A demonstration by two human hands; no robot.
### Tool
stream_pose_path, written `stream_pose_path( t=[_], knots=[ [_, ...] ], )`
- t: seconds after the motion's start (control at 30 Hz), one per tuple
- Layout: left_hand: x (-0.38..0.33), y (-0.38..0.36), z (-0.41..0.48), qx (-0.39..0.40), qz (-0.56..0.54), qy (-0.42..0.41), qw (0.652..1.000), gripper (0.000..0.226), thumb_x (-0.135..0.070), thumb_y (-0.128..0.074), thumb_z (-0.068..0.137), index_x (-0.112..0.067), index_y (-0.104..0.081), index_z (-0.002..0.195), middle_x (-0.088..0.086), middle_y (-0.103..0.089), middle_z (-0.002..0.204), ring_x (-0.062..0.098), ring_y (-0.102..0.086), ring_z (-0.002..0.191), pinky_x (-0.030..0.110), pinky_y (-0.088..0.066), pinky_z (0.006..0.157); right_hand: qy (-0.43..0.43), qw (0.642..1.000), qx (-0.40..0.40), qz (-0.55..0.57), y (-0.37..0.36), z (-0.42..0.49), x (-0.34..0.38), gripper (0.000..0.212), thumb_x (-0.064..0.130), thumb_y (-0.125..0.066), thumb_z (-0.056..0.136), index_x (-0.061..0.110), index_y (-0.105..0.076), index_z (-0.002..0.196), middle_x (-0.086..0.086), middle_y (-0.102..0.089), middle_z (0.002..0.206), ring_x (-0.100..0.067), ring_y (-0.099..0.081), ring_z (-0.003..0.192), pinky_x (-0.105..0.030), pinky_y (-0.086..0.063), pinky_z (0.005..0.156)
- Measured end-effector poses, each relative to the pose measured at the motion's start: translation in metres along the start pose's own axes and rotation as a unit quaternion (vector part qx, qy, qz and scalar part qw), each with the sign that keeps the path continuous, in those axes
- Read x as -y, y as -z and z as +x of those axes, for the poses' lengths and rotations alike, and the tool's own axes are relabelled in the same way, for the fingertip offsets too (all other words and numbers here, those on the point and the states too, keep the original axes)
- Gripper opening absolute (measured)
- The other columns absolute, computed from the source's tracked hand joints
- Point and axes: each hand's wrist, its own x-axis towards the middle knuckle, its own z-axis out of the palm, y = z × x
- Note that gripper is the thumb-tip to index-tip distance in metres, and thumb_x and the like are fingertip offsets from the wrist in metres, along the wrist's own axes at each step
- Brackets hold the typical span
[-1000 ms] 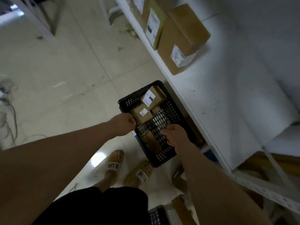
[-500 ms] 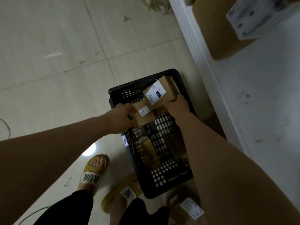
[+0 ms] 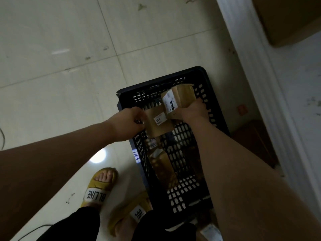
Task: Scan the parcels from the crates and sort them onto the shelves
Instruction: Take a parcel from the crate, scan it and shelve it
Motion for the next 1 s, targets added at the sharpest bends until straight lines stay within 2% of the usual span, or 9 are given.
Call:
stream_pose_path(
  t=[0.1,0.23,0.37,0.43,0.57,0.63,0.77,0.9,1.0],
  knots=[
    [-0.007,0.004,-0.019,0.01,-0.01,0.014,1.0,0.037,-0.013,-0.063,0.096,-0.016,-0.056,0.132,0.003,-0.06,0.128,0.022,-0.059,0.113,0.034,-0.051,0.09,-0.025,0.987,0.066,0.147,0.001,-0.037,-0.007,0.098,0.034,-0.088,0.074,0.01,-0.034,0.152,-0.012,-0.05,0.146,-0.027,-0.056,0.124,-0.033,-0.052,0.091],
    [-0.028,0.014,-0.058,0.002,-0.049,0.035,0.998,0.045,-0.015,-0.069,0.091,-0.009,-0.05,0.132,0.009,-0.058,0.123,0.023,-0.061,0.103,0.033,-0.053,0.077,-0.115,0.927,0.145,0.326,0.012,-0.112,-0.029,0.059,0.033,-0.083,0.08,0.022,-0.058,0.132,-0.003,-0.064,0.122,-0.015,-0.058,0.093,-0.027,-0.047,0.07],
    [-0.056,0.043,-0.112,-0.012,-0.131,0.124,0.984,0.099,-0.033,-0.086,0.078,-0.017,-0.024,0.154,0.011,-0.038,0.141,0.031,-0.047,0.128,0.043,-0.052,0.096,-0.184,0.866,0.2,0.42,0.043,-0.2,-0.044,0.019,0.023,-0.078,0.086,0.018,-0.071,0.103,-0.001,-0.059,0.085,-0.009,-0.043,0.059,-0.025,-0.039,0.06],
    [-0.074,0.061,-0.141,-0.01,-0.168,0.14,0.976,0.105,-0.031,-0.087,0.077,-0.021,-0.019,0.156,0.012,-0.038,0.143,0.033,-0.045,0.131,0.046,-0.05,0.101,-0.187,0.844,0.208,0.457,0.062,-0.243,-0.047,0.025,0.022,-0.077,0.086,0.017,-0.07,0.11,-0.003,-0.062,0.088,-0.01,-0.046,0.06,-0.025,-0.042,0.058],
    [-0.116,0.1,-0.207,0.063,-0.255,0.126,0.956,0.088,-0.014,-0.088,0.074,-0.023,-0.034,0.142,0.0,-0.052,0.119,0.022,-0.046,0.128,0.036,-0.05,0.093,-0.149,0.815,0.218,0.516,0.101,-0.322,-0.036,0.045,0.02,-0.078,0.077,0.015,-0.067,0.12,-0.007,-0.071,0.102,-0.019,-0.061,0.084,-0.029,-0.05,0.066],
    [-0.129,0.117,-0.236,0.12,-0.254,0.114,0.953,0.086,-0.02,-0.09,0.062,-0.025,-0.044,0.135,-0.005,-0.055,0.127,0.023,-0.046,0.131,0.049,-0.045,0.105,-0.11,0.809,0.23,0.53,0.121,-0.358,-0.029,0.05,0.017,-0.078,0.073,0.019,-0.065,0.122,-0.004,-0.075,0.099,-0.021,-0.065,0.092,-0.029,-0.051,0.07],
    [-0.162,0.147,-0.287,0.168,-0.219,0.048,0.96,0.044,-0.003,-0.079,0.081,-0.029,-0.056,0.108,-0.004,-0.066,0.114,0.018,-0.061,0.111,0.048,-0.048,0.105,-0.058,0.83,0.225,0.507,0.158,-0.42,-0.027,0.057,0.014,-0.077,0.076,0.026,-0.061,0.129,-0.001,-0.076,0.105,-0.022,-0.068,0.098,-0.033,-0.056,0.077],
    [-0.197,0.172,-0.327,0.178,-0.148,-0.007,0.973,0.09,-0.012,-0.092,0.056,-0.022,-0.045,0.133,-0.002,-0.063,0.122,0.021,-0.061,0.115,0.042,-0.055,0.094,-0.022,0.858,0.133,0.496,0.191,-0.466,-0.039,0.073,0.013,-0.082,0.079,0.028,-0.047,0.142,-0.007,-0.068,0.125,-0.025,-0.068,0.102,-0.037,-0.058,0.077],
    [-0.223,0.176,-0.357,0.195,-0.078,-0.057,0.976,0.091,-0.011,-0.092,0.056,-0.022,-0.045,0.133,0.001,-0.064,0.12,0.02,-0.063,0.111,0.038,-0.06,0.087,0.003,0.877,0.09,0.472,0.221,-0.506,-0.048,0.065,0.006,-0.077,0.084,0.027,-0.045,0.136,-0.008,-0.067,0.111,-0.022,-0.067,0.088,-0.03,-0.054,0.065]
  ],
)
